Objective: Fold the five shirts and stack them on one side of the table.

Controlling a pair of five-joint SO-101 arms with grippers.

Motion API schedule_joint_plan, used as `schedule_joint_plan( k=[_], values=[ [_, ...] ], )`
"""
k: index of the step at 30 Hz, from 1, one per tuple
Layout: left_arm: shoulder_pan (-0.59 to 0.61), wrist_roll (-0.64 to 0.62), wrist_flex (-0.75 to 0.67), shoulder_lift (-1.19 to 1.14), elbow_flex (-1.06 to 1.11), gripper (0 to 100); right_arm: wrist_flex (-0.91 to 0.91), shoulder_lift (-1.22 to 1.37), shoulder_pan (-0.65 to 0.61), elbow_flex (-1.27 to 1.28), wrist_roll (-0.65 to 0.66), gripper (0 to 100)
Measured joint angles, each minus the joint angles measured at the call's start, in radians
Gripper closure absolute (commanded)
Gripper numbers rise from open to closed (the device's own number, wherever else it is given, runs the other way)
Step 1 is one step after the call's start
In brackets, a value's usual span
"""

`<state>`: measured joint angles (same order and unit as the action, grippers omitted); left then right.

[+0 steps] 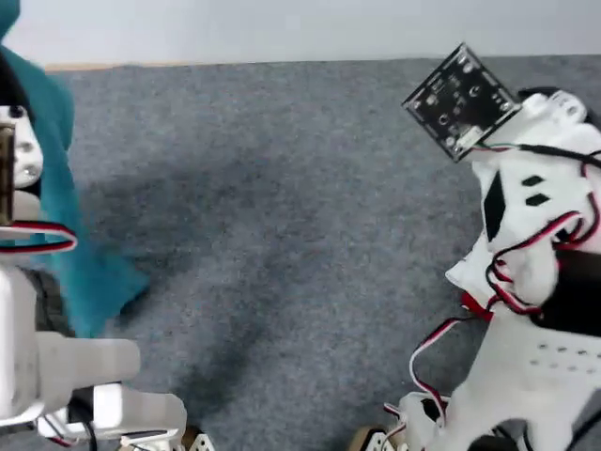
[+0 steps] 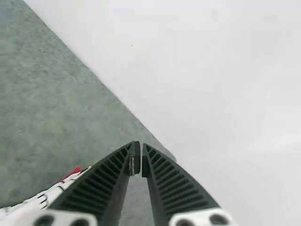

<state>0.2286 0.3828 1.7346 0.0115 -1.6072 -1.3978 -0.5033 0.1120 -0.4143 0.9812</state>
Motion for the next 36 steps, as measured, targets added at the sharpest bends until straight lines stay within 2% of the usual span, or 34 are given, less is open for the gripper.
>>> schedule_joint_plan(
  k=[7, 12, 16, 19, 22, 27, 33, 36],
  values=[
    [-0.032, 0.012, 0.000, 0.003, 0.155, 100, -0.086, 0.069, -0.037, 0.000, -0.005, 98.8],
    [-0.187, 0.012, -0.041, 0.000, 0.325, 100, -0.172, 0.118, -0.040, 0.000, -0.005, 98.8],
    [-0.344, 0.012, -0.110, 0.002, 0.347, 100, -0.212, 0.143, -0.037, 0.000, -0.018, 98.8],
    [-0.353, 0.012, -0.120, 0.002, 0.402, 100, -0.215, 0.175, -0.040, 0.000, -0.064, 98.8],
    [-0.284, 0.012, -0.126, 0.000, 0.531, 100, -0.215, 0.232, -0.064, 0.000, -0.112, 98.8],
    [-0.095, 0.018, -0.193, 0.000, 0.850, 100, -0.212, 0.402, -0.138, 0.000, -0.221, 98.7],
    [0.132, 0.064, -0.427, -0.002, 1.323, 100, -0.117, 0.694, -0.290, 0.002, -0.371, 97.7],
    [0.215, 0.114, -0.560, -0.002, 1.525, 100, -0.057, 0.832, -0.391, 0.002, -0.425, 89.4]
  ],
)
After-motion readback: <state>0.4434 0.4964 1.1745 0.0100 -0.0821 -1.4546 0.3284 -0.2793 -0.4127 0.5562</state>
